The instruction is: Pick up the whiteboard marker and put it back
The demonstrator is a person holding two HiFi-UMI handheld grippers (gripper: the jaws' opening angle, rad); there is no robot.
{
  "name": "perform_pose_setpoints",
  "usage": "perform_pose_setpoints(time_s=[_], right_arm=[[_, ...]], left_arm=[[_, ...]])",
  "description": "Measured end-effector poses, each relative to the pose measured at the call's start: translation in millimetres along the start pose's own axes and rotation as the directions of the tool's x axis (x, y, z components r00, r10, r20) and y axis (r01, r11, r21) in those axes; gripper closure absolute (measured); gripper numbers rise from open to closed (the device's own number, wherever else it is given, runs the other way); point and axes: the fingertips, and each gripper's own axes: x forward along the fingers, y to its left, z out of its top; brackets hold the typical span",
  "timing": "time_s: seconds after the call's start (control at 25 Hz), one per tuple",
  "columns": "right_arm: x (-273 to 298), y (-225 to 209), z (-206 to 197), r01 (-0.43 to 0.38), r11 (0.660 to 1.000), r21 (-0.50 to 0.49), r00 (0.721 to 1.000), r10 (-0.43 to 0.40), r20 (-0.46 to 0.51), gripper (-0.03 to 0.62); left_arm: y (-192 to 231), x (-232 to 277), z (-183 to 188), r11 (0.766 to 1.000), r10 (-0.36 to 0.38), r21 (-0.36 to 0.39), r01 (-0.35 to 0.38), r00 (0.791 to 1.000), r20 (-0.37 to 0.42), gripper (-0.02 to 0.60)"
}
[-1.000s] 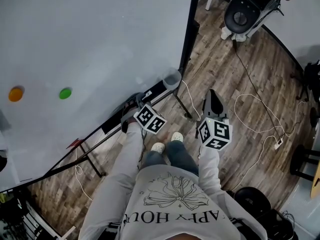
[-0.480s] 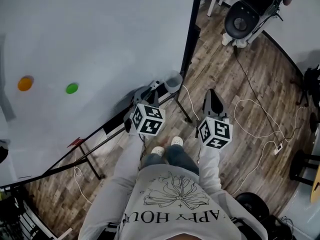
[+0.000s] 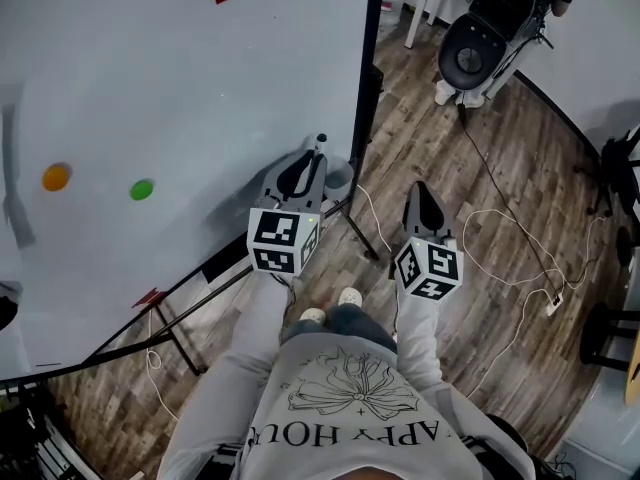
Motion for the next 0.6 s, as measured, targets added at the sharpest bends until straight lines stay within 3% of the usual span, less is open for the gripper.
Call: perform_pose_setpoints(time_s=[0.12,0.2,0.6], right_arm=[[-2.3,-9.0,2.5,0.016,1.000,0.000,1.000,-0.016,0.007,0.586],[-3.5,-16.1,2.9,0.029,1.000,0.003,1.000,-0.029,0.008,0.588],[-10.5,-47.1,1.1,0.079,0.997,0.006,0.997,-0.079,0.004,0.588]], left_arm=[[-11.2,3.5,22.8,0.996,-0.064,-0.051,0.073,0.984,0.167,0.523],[-16.1,8.7,24.5,0.995,-0.080,-0.046,0.091,0.975,0.208,0.523],[-19.0,40.7,-13.3,0.997,-0.046,-0.059,0.056,0.986,0.162,0.523]])
